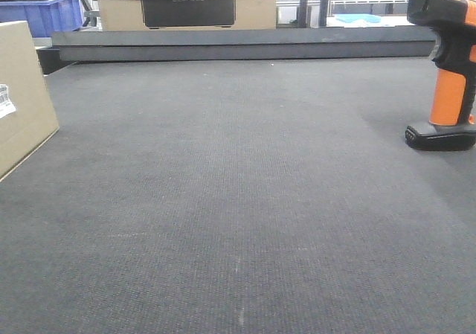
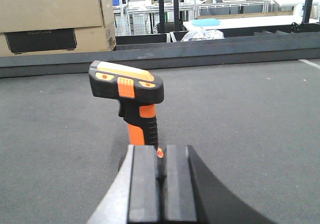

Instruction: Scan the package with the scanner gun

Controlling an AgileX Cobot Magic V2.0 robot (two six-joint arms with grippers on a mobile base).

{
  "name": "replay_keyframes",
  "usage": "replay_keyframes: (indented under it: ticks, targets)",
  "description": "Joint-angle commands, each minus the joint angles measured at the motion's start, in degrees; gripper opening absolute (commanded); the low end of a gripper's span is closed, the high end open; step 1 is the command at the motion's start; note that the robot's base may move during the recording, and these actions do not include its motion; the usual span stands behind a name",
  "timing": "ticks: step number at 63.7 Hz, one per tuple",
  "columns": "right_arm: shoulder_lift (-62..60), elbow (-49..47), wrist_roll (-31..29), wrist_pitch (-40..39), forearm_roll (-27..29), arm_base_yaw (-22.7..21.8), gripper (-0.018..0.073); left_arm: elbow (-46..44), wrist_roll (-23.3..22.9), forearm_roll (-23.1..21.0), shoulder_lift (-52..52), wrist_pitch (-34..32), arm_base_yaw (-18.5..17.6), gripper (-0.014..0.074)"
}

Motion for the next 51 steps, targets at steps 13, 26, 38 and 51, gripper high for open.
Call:
replay_keyframes:
  ticks: [13, 26, 38, 51]
  targets:
    - [-0.2, 0.0, -0.3, -0.6, -0.3, -0.2, -0.0168, 0.1, -0.5, 0.4, -0.5, -0.4, 0.2, -0.0101]
    - [-0.2, 0.0, -0.3, -0.6, -0.3, -0.2, -0.0168, 0.1, -0.5, 0.4, -0.5, -0.4, 0.2, -0.0101]
    - [-0.2, 0.3, -0.3, -0.9, -0.3, -0.2, -0.0168, 0.1, -0.5, 0.4, -0.5, -0.4, 0.2, -0.0101]
    - [-3.1, 5.7, -0.3, -10.0, -2.1, 0.2, -0.0168, 0.1, -0.5, 0.4, -0.5, -0.4, 0.2, -0.0101]
